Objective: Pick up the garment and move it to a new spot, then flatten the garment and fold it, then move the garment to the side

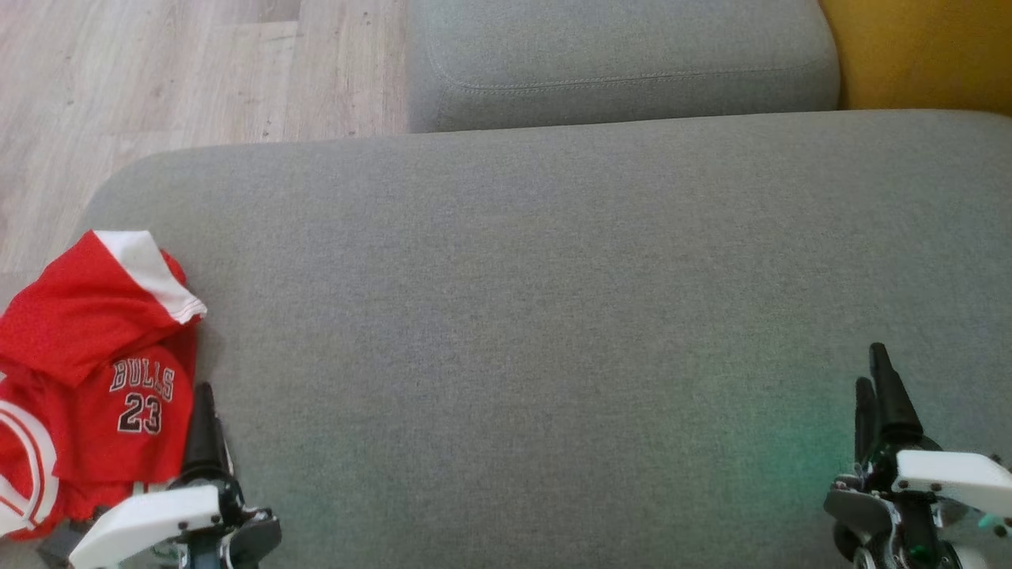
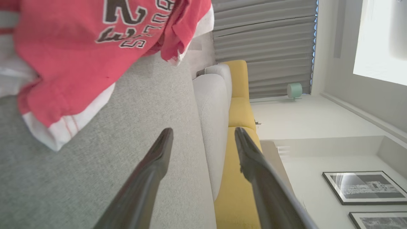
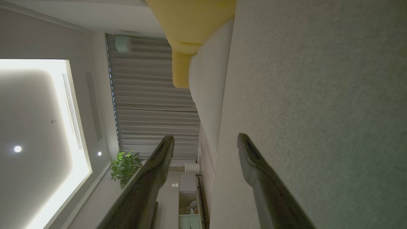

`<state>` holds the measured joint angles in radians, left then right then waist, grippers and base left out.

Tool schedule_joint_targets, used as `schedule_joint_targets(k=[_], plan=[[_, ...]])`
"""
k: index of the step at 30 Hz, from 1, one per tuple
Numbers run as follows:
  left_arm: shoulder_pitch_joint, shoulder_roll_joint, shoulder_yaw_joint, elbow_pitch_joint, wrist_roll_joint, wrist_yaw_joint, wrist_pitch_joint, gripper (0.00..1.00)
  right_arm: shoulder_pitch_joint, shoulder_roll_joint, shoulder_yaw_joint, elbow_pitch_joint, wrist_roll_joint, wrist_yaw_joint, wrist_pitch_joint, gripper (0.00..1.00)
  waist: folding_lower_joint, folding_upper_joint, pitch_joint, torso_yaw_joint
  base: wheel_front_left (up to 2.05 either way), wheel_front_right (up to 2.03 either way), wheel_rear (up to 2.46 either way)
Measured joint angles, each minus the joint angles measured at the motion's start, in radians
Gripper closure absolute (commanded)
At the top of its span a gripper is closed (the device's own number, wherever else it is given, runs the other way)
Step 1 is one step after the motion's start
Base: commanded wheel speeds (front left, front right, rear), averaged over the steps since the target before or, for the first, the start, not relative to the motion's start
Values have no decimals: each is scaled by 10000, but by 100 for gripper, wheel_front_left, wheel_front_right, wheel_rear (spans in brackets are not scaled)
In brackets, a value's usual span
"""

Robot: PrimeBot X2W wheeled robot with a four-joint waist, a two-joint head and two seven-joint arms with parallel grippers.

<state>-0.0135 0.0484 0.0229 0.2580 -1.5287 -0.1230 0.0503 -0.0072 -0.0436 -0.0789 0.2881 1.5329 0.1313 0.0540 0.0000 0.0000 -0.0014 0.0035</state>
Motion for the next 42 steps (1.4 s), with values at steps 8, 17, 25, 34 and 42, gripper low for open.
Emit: schedule_joint_targets(k=[8, 17, 25, 34, 42], plan=[[0, 25, -249, -360, 1127, 0, -182, 0, 0, -12, 186, -213, -1304, 0, -201, 0, 0, 0, -20, -11, 0, 0, 0], [2, 150, -541, -479, 2495, 0, -443, 0, 5, -12, 439, -487, -2420, 0, -460, 0, 0, 0, -50, 6, 0, 0, 0], [1, 320, -681, -700, 3770, 0, -709, 0, 12, -31, 740, -807, -3774, 0, -489, 0, 0, 0, -73, 26, 0, 0, 0], [1, 474, -966, -761, 4963, -2, -972, 0, 41, -58, 999, -1112, -5009, 0, -543, 0, 0, 0, -113, 45, 0, 0, 0], [2, 673, -1216, -828, 5958, -2, -1225, 0, 252, -58, 1072, -1302, -6042, 0, -523, 0, 0, 0, -149, 48, 0, 0, 0]])
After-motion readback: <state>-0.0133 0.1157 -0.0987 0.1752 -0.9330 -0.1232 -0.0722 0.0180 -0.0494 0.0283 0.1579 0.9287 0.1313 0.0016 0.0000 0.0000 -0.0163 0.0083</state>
